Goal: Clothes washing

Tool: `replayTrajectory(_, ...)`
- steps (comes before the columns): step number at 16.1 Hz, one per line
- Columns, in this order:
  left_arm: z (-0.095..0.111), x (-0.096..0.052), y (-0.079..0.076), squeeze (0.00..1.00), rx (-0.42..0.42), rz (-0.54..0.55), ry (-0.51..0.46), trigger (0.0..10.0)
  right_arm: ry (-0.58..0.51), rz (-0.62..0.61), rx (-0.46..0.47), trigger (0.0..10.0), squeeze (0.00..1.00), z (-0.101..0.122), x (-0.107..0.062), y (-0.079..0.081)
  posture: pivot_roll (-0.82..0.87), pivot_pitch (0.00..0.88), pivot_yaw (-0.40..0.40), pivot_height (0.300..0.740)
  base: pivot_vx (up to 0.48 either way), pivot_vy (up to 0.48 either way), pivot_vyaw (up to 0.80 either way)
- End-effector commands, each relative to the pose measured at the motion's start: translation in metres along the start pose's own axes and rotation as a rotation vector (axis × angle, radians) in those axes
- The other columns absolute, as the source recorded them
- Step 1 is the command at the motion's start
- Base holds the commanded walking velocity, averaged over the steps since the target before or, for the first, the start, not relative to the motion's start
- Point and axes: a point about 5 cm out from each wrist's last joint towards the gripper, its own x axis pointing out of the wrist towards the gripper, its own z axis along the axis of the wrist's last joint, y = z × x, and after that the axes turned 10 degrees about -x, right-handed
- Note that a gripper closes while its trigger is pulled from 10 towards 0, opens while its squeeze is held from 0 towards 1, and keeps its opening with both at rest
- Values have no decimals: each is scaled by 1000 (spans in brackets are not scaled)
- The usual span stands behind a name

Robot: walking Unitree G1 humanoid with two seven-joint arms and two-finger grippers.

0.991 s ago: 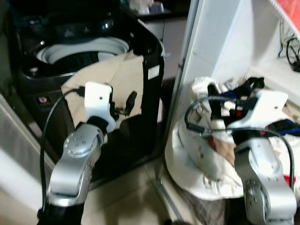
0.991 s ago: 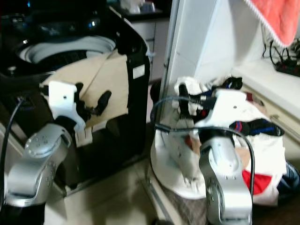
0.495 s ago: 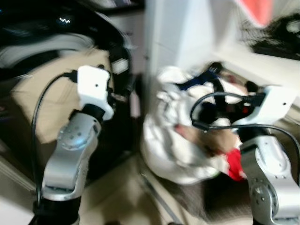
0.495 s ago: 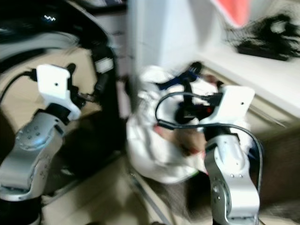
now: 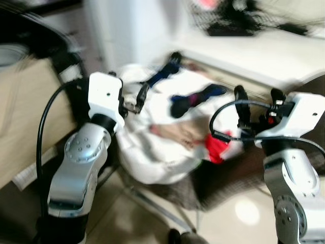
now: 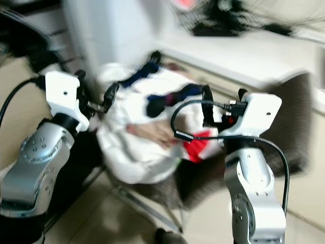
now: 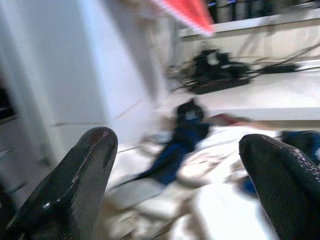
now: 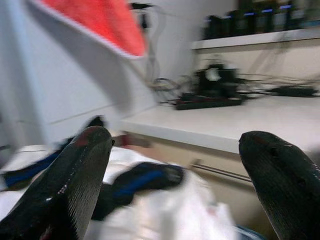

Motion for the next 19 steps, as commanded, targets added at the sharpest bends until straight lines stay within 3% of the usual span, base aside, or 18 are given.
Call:
replayTrajectory(1,4,2,-1,0,1,-12,-9,10000,6,-8,0,10000,0,1,-3,-3,-113,44,-13,740,0,292,-800)
replayTrajectory(11,3,3,1,0,5,-12,-7,10000,20,11,2,10000,0,-3,-2,2,-113,36,-10,740,0,256,-800)
replayTrajectory(14,-1,5,0,0,60,-5,5,10000,29,28,-13,10000,0,-6,-1,5,-106,15,-8,740,0,0,0)
replayTrajectory(17,-6,6,6,0,-9,38,21,10000,49,39,-12,10000,0,-12,1,11,-101,0,15,740,0,0,0)
replayTrajectory(19,-11,7,9,0,8,16,22,10000,96,54,-33,10000,0,-21,-2,15,-104,0,35,740,0,0,0)
